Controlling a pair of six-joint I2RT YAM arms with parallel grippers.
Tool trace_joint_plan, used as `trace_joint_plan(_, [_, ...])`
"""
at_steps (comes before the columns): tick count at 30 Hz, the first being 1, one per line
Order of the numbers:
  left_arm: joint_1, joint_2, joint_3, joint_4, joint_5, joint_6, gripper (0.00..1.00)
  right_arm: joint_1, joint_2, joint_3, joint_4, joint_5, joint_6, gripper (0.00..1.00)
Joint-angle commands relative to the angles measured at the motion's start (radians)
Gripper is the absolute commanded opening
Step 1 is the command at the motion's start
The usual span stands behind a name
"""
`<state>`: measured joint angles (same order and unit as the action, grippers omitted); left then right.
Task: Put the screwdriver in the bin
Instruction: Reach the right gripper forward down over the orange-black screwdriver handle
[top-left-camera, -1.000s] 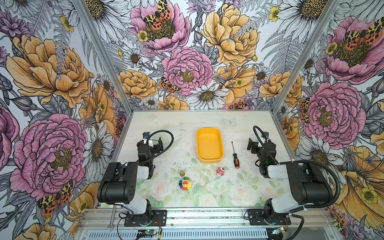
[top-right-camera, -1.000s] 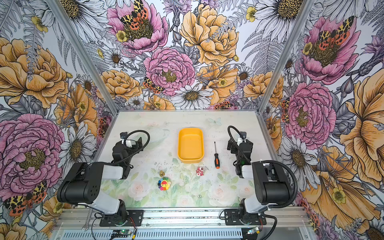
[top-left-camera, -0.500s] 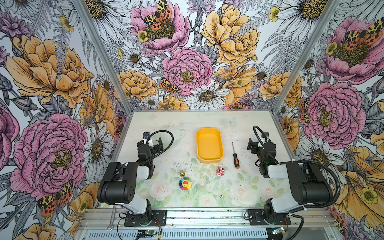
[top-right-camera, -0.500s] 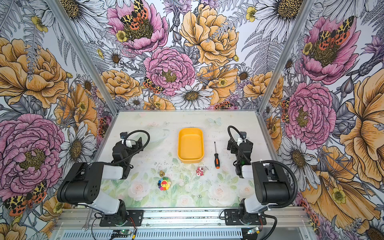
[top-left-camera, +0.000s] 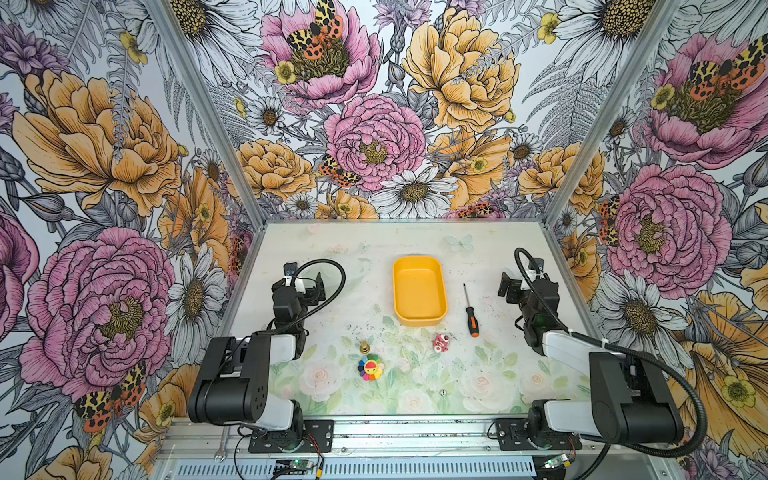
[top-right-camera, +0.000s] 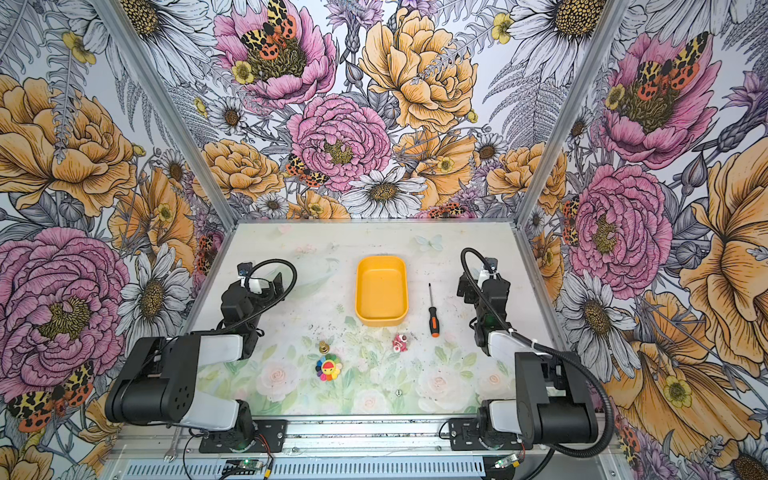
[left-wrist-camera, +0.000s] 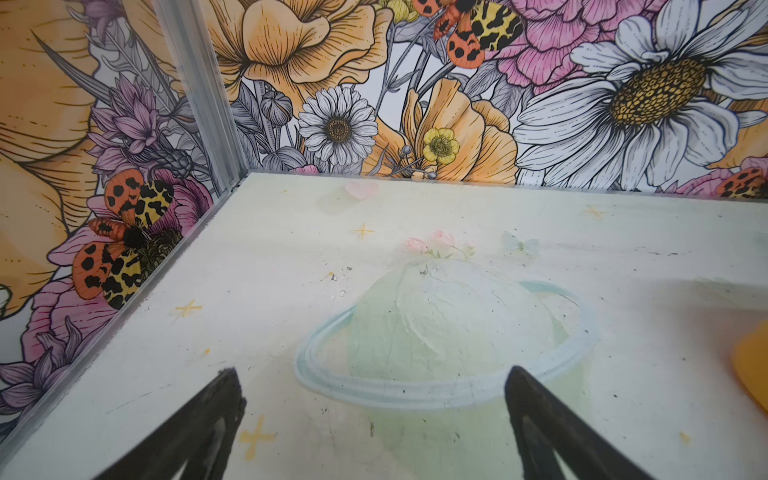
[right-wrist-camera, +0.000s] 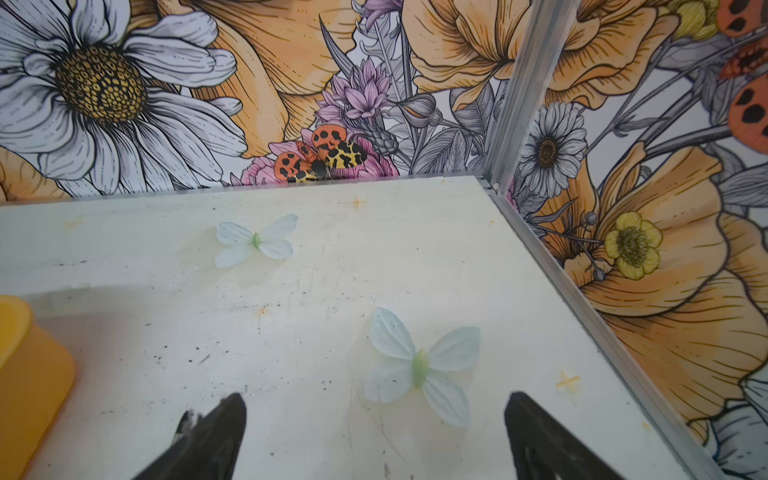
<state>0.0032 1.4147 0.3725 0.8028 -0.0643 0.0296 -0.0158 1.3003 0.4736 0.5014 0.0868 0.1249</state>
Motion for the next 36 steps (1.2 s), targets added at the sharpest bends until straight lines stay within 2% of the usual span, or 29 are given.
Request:
trace_joint_plan(1, [-0.027,-0.122,0.062,-0.178,0.042,0.021,0.99,0.012,-0.063,0.125,-0.334,-0.13,0.089,0.97])
trace_joint_plan(4, [-0.039,-0.229,0.138,-0.397,0.105,-0.065,0.99,0.044,-0.066,0.194,-0.517,-0.231,0.168,0.97])
trace_joint_plan(9, [-0.115,-0.33,0.193,-0.582,0.133,-0.196,0.99,0.15,-0.055,0.165,-0.561,-0.285,0.305,0.93])
trace_joint_plan(12, [-0.185,-0.357,0.169,-0.61,0.123,-0.261,0.99,0.219,-0.03,0.132,-0.56,-0.254,0.378,0.91])
trace_joint_plan(16, [-0.264,-0.376,0.118,-0.629,0.041,-0.322,0.99,0.277,0.003,0.097,-0.569,-0.21,0.409,0.88])
trace_joint_plan(21, [-0.283,-0.363,0.125,-0.706,0.067,-0.355,0.99,0.314,0.008,0.044,-0.576,-0.166,0.442,0.84])
trace_joint_plan(26, [-0.311,-0.342,0.16,-0.801,0.043,-0.379,0.99,0.366,0.028,0.03,-0.604,-0.116,0.47,0.8])
trace_joint_plan(36, [-0.344,-0.318,0.221,-0.891,0.024,-0.381,0.99,0.41,0.104,0.132,-0.748,-0.053,0.48,0.7])
